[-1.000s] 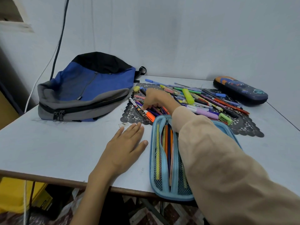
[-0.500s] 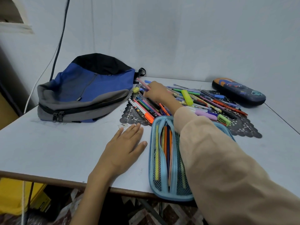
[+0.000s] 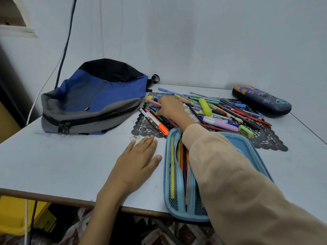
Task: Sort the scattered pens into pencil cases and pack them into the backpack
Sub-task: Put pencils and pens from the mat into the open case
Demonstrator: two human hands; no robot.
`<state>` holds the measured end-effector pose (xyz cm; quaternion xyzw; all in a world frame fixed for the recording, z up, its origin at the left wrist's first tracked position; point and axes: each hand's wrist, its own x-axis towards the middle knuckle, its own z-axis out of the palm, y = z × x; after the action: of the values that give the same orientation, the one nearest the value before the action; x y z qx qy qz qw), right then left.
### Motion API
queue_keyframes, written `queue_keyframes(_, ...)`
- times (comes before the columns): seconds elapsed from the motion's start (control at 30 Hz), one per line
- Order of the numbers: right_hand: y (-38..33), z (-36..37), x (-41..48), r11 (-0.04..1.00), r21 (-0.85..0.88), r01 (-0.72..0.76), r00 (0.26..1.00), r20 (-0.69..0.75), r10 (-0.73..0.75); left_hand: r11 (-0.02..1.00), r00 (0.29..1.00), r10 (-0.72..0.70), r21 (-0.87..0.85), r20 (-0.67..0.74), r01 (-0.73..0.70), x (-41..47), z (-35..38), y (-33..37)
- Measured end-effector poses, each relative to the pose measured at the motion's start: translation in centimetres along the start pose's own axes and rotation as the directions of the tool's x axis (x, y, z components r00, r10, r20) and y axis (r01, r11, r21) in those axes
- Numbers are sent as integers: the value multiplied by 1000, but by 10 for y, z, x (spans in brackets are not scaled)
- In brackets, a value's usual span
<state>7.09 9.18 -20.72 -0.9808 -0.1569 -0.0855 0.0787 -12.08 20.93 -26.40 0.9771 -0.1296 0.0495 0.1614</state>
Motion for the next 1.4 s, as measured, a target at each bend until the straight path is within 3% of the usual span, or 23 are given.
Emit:
queue_keyframes(0.47, -5, -2, -7, 996, -76, 38, 997, 77, -32, 1000, 1000, 0, -1, 8, 0, -1, -2, 2)
queue_keyframes(0.63, 2, -15, -3, 978, 202, -53, 985, 172, 18, 1000, 1000, 2, -9, 8, -2, -1, -1, 1)
queue_keyframes(0.77, 10, -25, -3, 876, 439, -199, 965, 245, 96, 1000, 1000, 10, -6, -3, -10, -1, 0, 0)
queue_keyframes(1.0, 18, -24, 0, 675, 684, -278, 960, 187, 206, 1000, 1000, 2, -7, 11, -2, 0, -1, 1)
queue_keyframes(1.07, 14, -22, 0, 760, 607, -232, 973, 136, 188, 1000, 1000, 2, -7, 11, -2, 0, -1, 0)
queue_keyframes(1.13, 10, -19, 0, 895, 418, -155, 988, 87, 131, 1000, 1000, 2, -10, 11, -2, 0, -1, 0)
queue_keyframes(1.2, 6, -15, -2, 967, 236, -101, 995, 34, 95, 1000, 1000, 0, -15, 9, 0, 0, -1, 0)
queue_keyframes(1.3, 0, -6, -5, 999, 7, -47, 996, -71, 47, 1000, 1000, -1, -14, 14, 1, 0, -1, 1)
queue_keyframes(1.4, -3, -1, -8, 996, -88, -36, 992, -120, 25, 1000, 1000, -1, -7, 17, 1, 0, -1, 1)
